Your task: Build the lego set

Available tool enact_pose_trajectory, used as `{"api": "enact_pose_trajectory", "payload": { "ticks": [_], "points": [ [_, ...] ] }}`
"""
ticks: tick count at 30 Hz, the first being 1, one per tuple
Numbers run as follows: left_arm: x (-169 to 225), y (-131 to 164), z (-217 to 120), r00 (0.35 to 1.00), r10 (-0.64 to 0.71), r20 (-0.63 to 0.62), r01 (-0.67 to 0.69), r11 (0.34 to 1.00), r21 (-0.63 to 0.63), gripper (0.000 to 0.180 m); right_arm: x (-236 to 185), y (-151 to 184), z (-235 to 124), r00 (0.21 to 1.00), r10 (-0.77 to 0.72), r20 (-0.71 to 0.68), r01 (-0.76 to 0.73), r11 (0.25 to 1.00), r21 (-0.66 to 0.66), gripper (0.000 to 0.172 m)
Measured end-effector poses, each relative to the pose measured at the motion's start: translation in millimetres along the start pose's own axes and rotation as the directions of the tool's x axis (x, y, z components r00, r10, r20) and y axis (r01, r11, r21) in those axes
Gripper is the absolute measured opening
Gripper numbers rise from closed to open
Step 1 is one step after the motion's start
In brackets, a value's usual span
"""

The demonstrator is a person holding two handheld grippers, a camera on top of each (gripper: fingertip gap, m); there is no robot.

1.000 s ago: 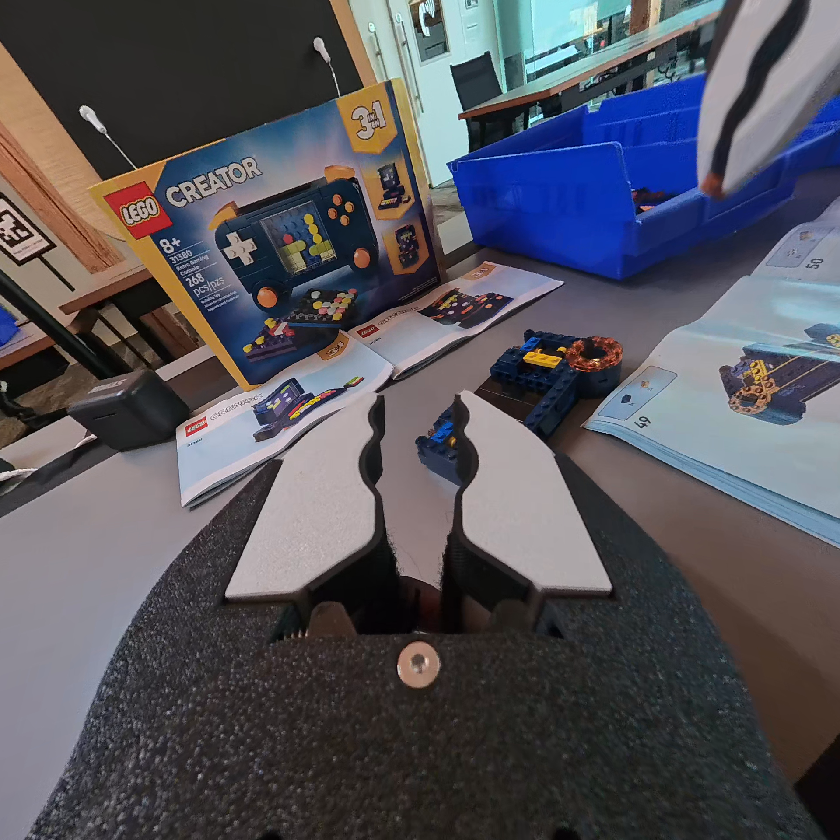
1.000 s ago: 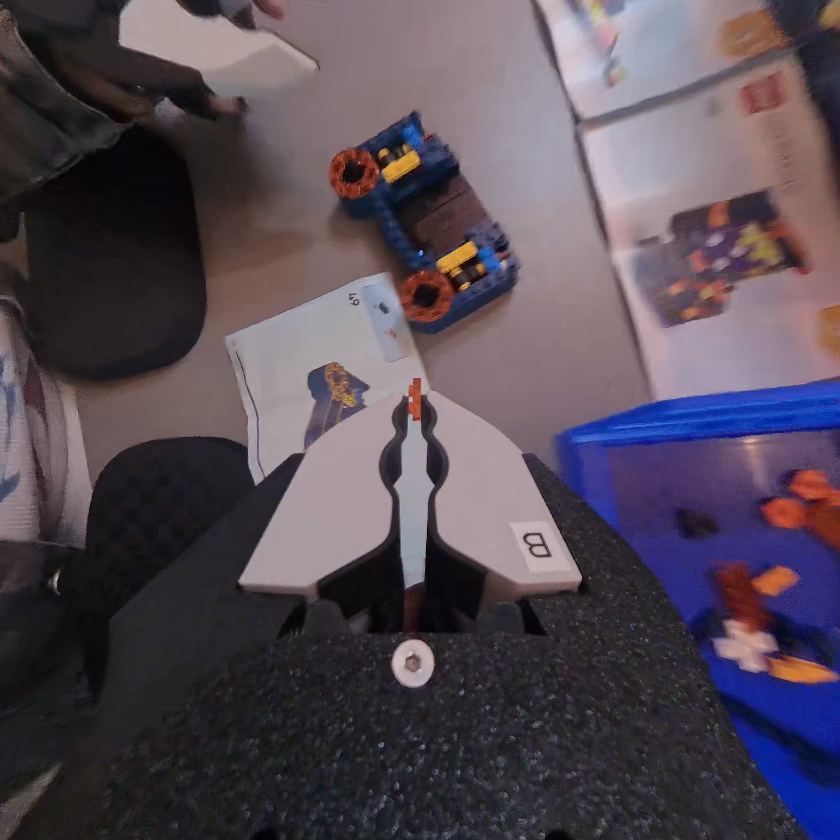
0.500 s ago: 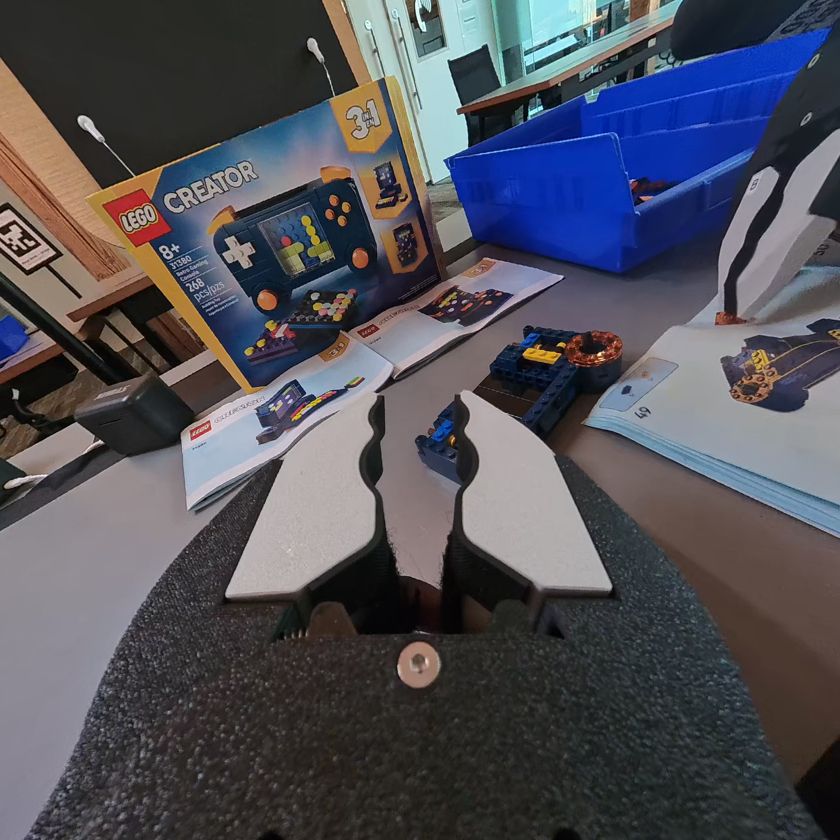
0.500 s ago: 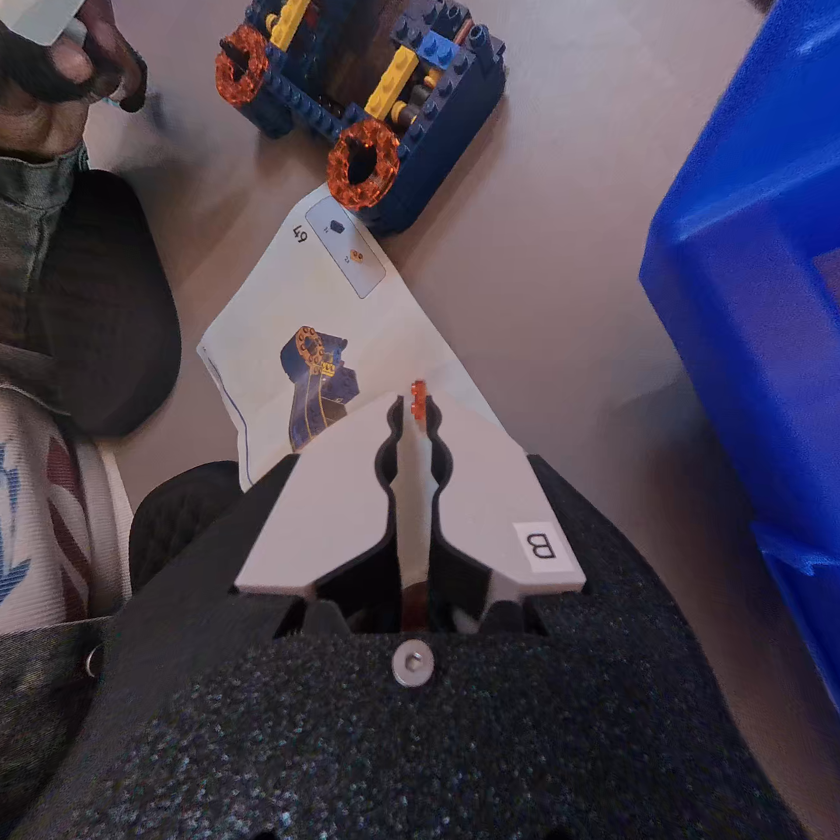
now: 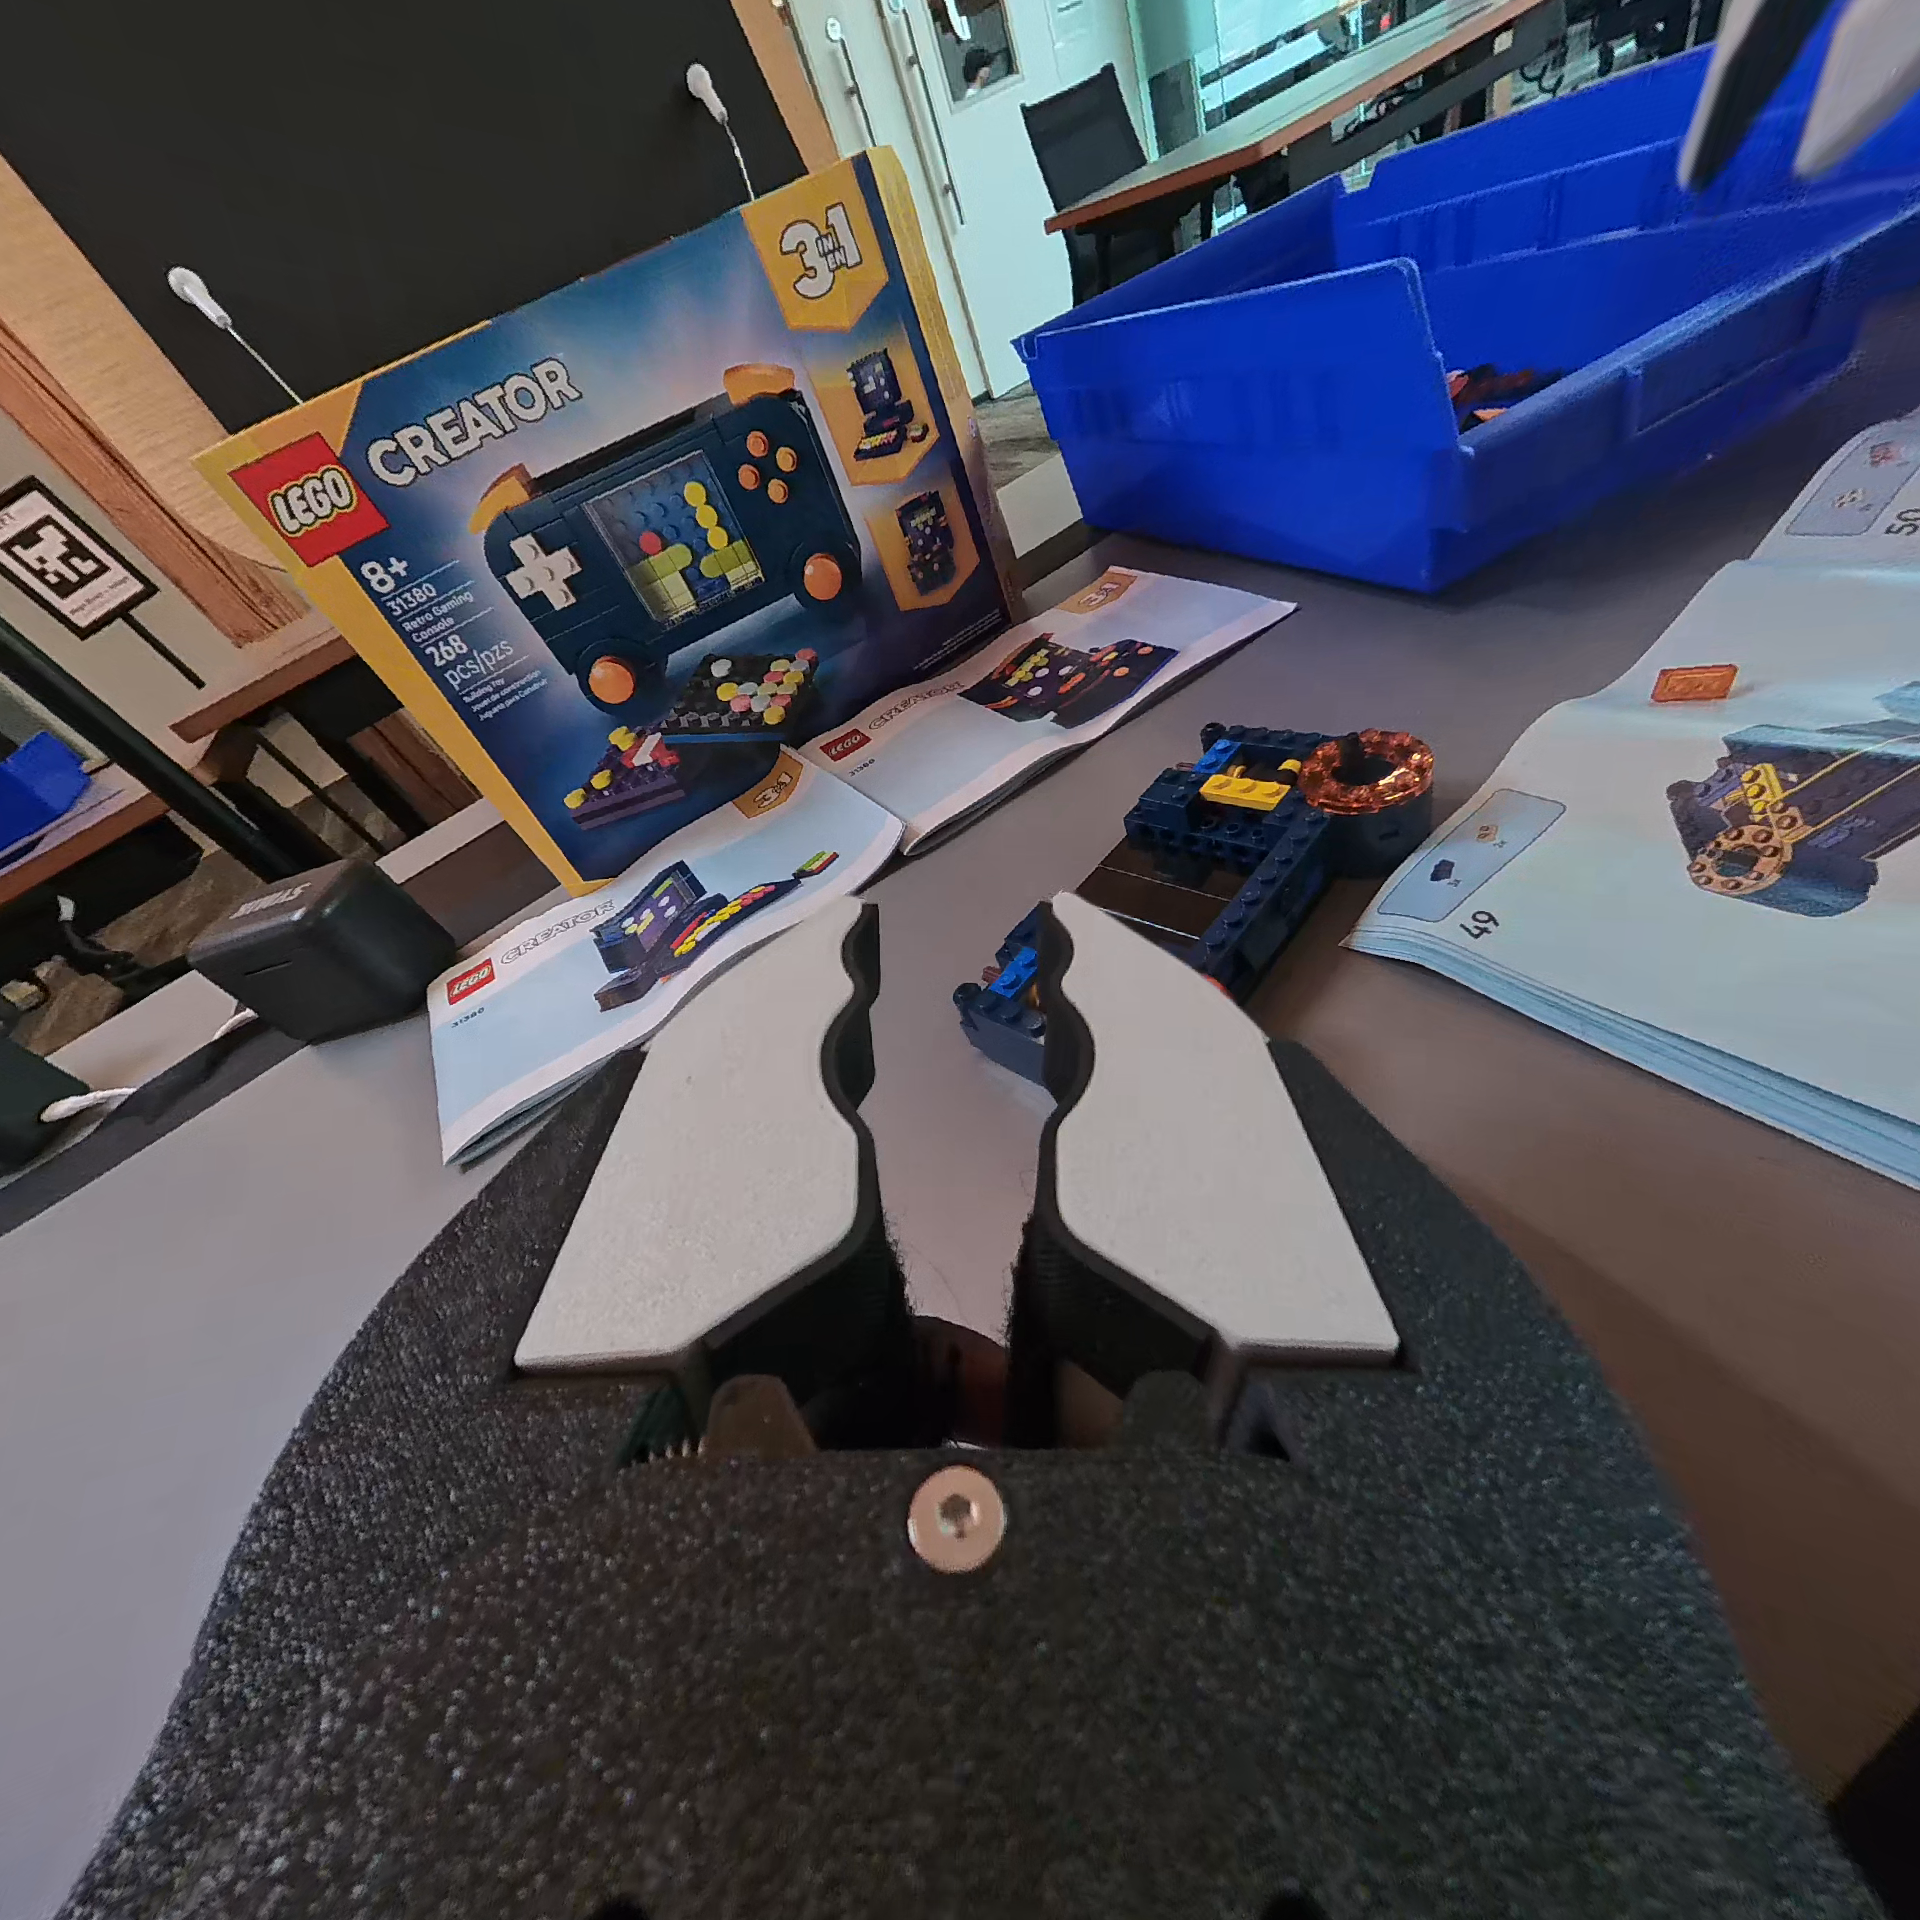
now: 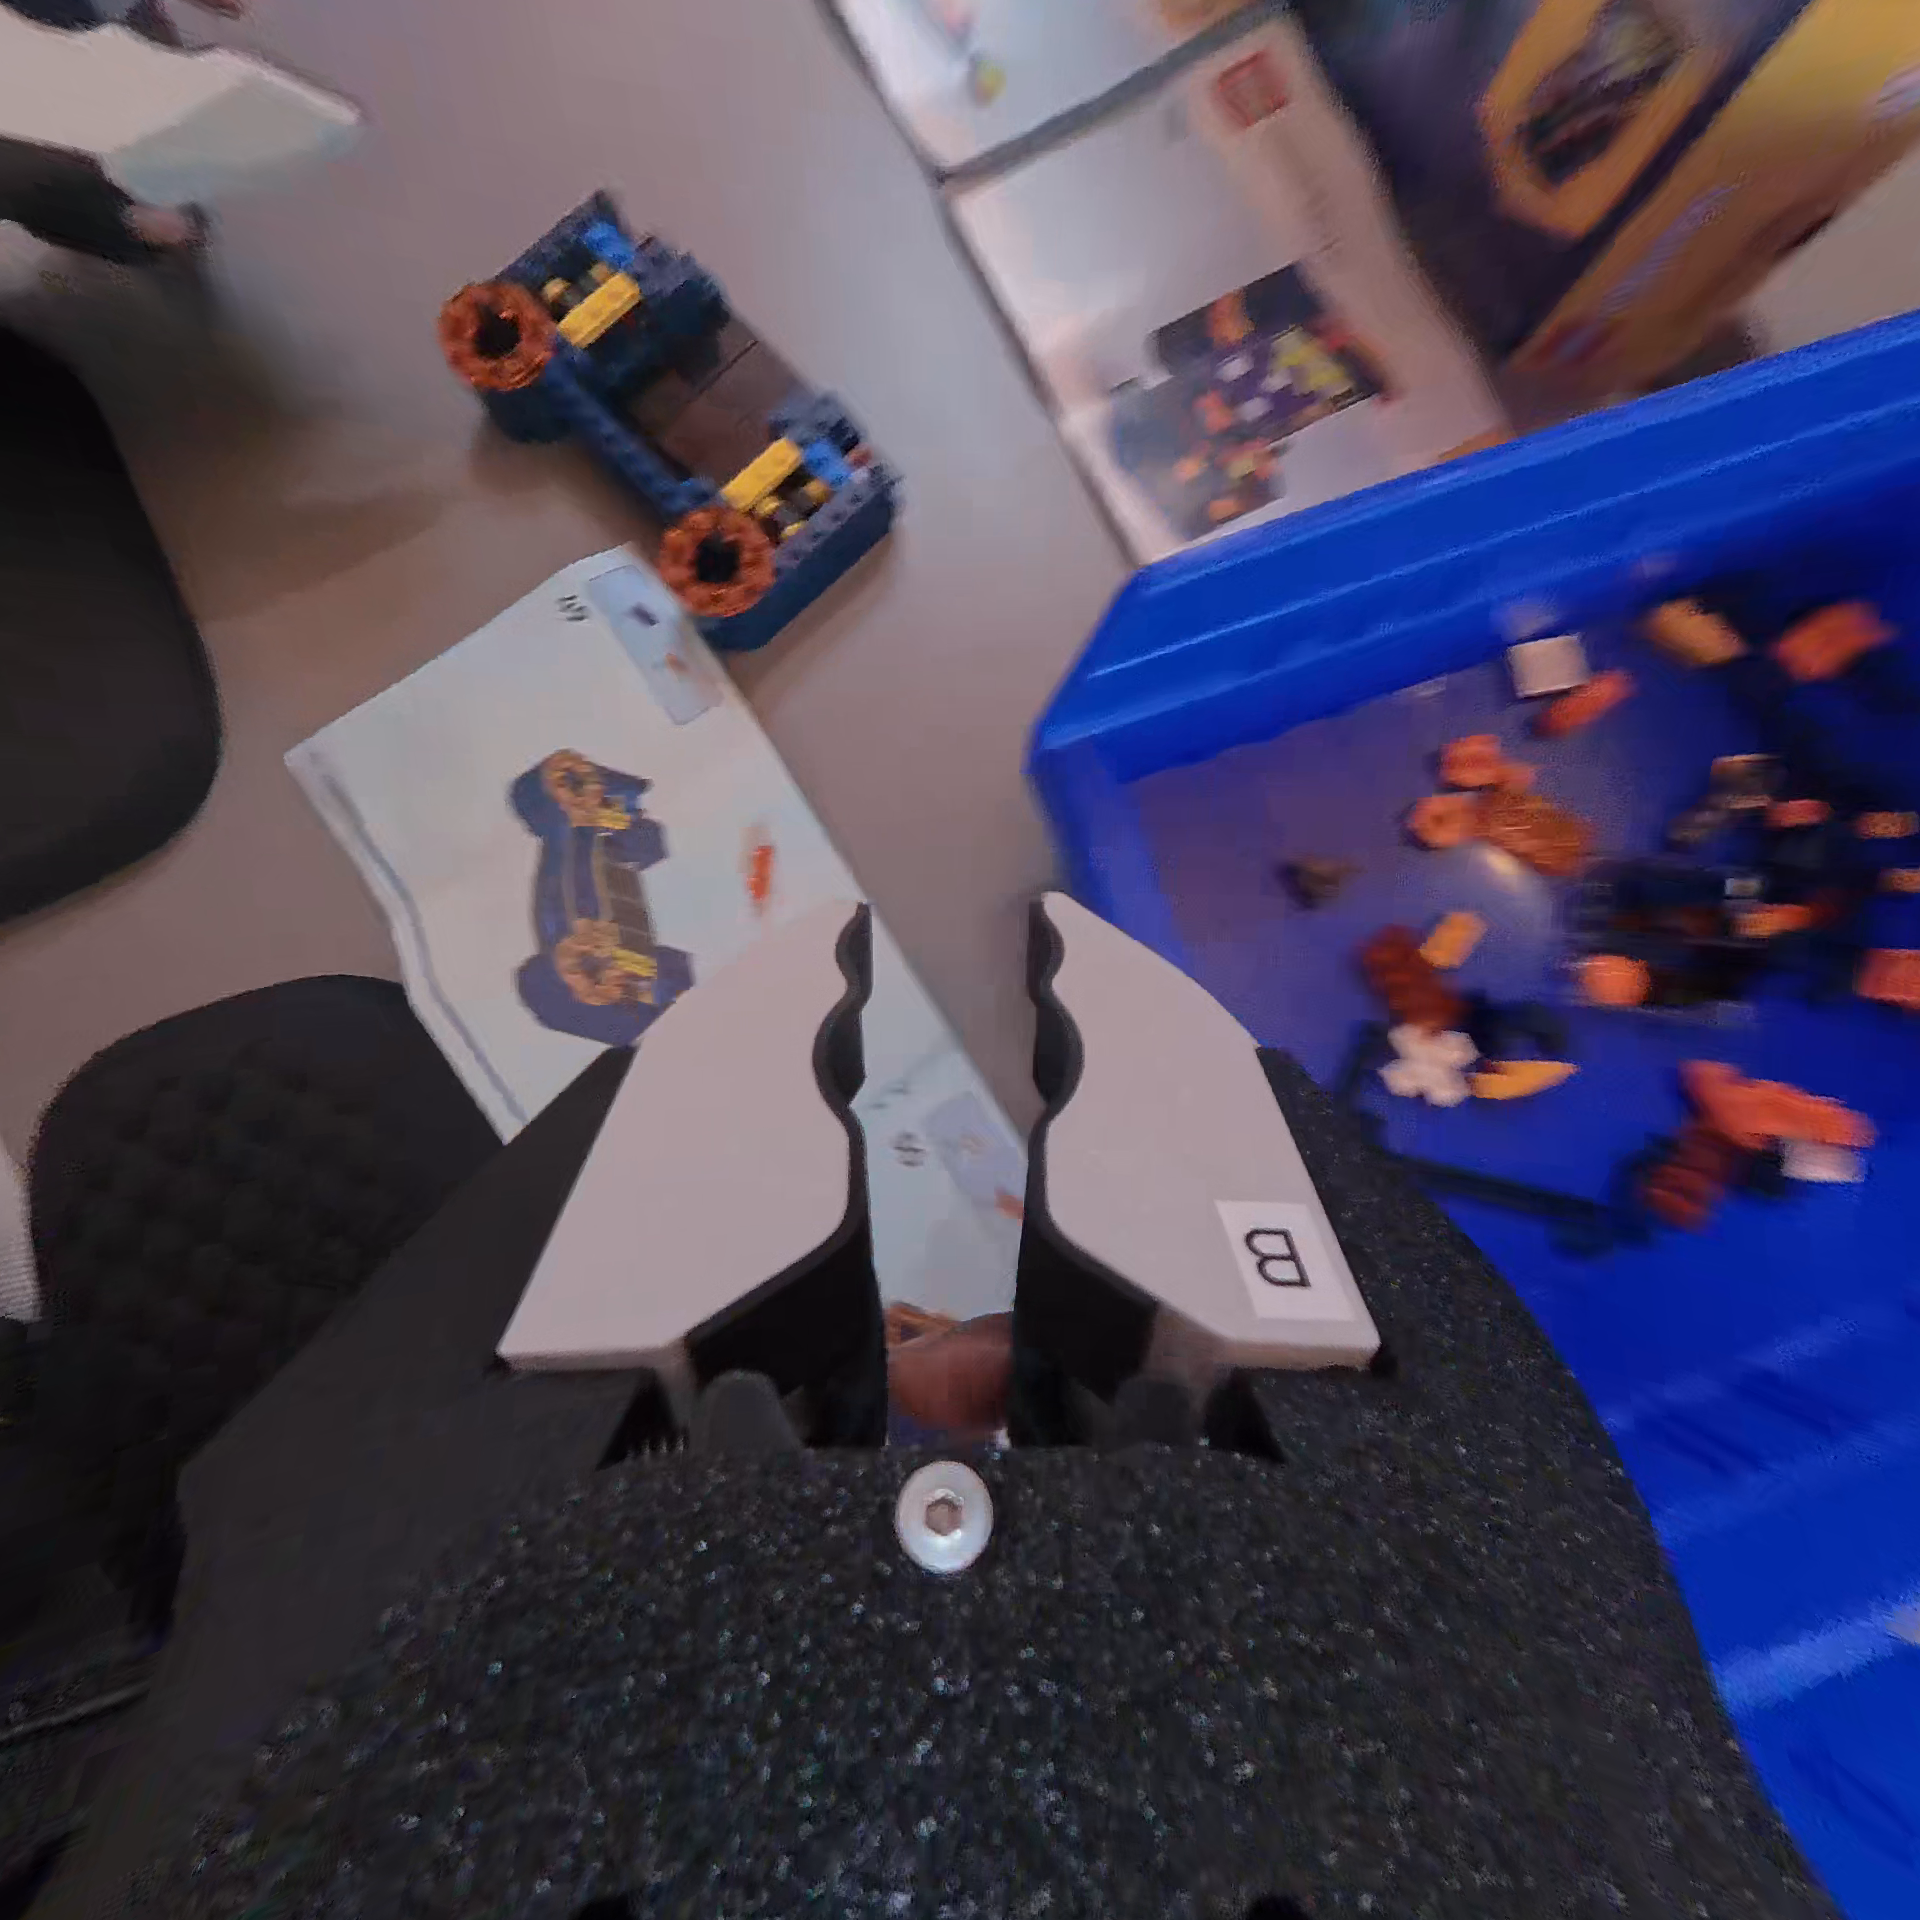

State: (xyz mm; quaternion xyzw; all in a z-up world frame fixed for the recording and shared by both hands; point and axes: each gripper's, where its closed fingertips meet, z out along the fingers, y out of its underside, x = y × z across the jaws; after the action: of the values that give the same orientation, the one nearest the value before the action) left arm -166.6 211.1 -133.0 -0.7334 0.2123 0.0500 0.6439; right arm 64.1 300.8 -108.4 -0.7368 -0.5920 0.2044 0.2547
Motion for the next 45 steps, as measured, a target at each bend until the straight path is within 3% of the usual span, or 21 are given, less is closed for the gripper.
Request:
{"api": "enact_pose_trajectory", "payload": {
  "ticks": [4, 8, 12, 17, 22, 26, 28, 33, 35, 36, 37, 39, 40, 42, 45],
  "points": [
    [-0.4, 1.5, 0.6, 1.0, 0.006, 0.004, -0.006, 1.0, -0.006, 0.028, 46.7, -10.9, -30.1, 0.997, -0.058, -0.047, 0.058, 0.998, 0.0, 0.025],
    [-1.1, 4.3, 1.5, 1.0, 0.007, 0.007, -0.007, 1.0, -0.016, 0.028, 89.4, -3.2, -27.1, 0.979, -0.2, -0.022, 0.195, 0.969, -0.15, 0.023],
    [-2.8, 6.3, 1.8, 1.0, 0.013, 0.016, -0.012, 1.0, -0.024, 0.028, 125.3, 24.4, -4.2, 0.936, -0.344, 0.071, 0.347, 0.87, -0.351, 0.021],
    [-3.7, 8.2, 2.3, 1.0, 0.022, 0.02, -0.022, 0.999, -0.031, 0.028, 160.5, 44.3, 26.5, 0.953, -0.272, 0.136, 0.304, 0.848, -0.435, 0.02],
    [-3.2, 8.8, 2.8, 0.999, 0.035, 0.02, -0.035, 0.999, -0.035, 0.027, 200.3, 53.3, 35.0, 0.958, -0.269, 0.101, 0.285, 0.834, -0.474, 0.025],
    [-2.8, 9.3, 3.1, 0.999, 0.042, 0.019, -0.042, 0.998, -0.037, 0.027, 202.5, 52.1, 47.5, 0.985, -0.087, 0.147, 0.143, 0.89, -0.434, 0.049],
    [-2.7, 9.7, 3.3, 0.999, 0.047, 0.019, -0.047, 0.998, -0.04, 0.028, 203.6, 61.0, 50.9, 0.987, -0.055, 0.149, 0.124, 0.853, -0.506, 0.055],
    [-1.6, 10.8, 4.0, 0.998, 0.062, 0.016, -0.061, 0.997, -0.048, 0.028, 194.5, 56.6, 67.6, 0.972, -0.187, 0.142, 0.234, 0.803, -0.548, 0.054],
    [-1.1, 11.3, 4.3, 0.997, 0.069, 0.015, -0.068, 0.996, -0.052, 0.028, 170.0, 57.5, 71.1, 0.958, -0.147, 0.247, 0.266, 0.78, -0.566, 0.055],
    [-1.0, 11.6, 4.4, 0.997, 0.073, 0.015, -0.072, 0.996, -0.053, 0.028, 157.7, 52.4, 68.0, 0.935, -0.138, 0.325, 0.303, 0.789, -0.535, 0.031],
    [-1.0, 11.7, 4.3, 0.997, 0.076, 0.015, -0.075, 0.996, -0.053, 0.028, 152.5, 41.0, 67.2, 0.929, -0.119, 0.35, 0.288, 0.828, -0.482, 0.03],
    [-0.9, 11.7, 4.3, 0.997, 0.077, 0.015, -0.076, 0.996, -0.054, 0.028, 176.3, 18.8, 66.9, 0.968, -0.056, 0.244, 0.157, 0.896, -0.417, 0.029],
    [-0.9, 11.6, 4.2, 0.997, 0.077, 0.015, -0.076, 0.996, -0.054, 0.028, 199.3, 13.1, 66.1, 0.99, -0.017, 0.142, 0.073, 0.914, -0.4, 0.021],
    [-0.3, 11.6, 4.2, 0.997, 0.077, 0.012, -0.077, 0.996, -0.055, 0.028, 240.9, 14.9, 64.1, 0.997, 0.06, -0.042, -0.072, 0.916, -0.394, 0.0],
    [0.1, 11.7, 4.2, 0.996, 0.086, 0.012, -0.085, 0.995, -0.057, 0.028, 261.8, 29.2, 70.4, 0.989, 0.069, -0.134, -0.122, 0.891, -0.438, 0.0]
  ]
}}
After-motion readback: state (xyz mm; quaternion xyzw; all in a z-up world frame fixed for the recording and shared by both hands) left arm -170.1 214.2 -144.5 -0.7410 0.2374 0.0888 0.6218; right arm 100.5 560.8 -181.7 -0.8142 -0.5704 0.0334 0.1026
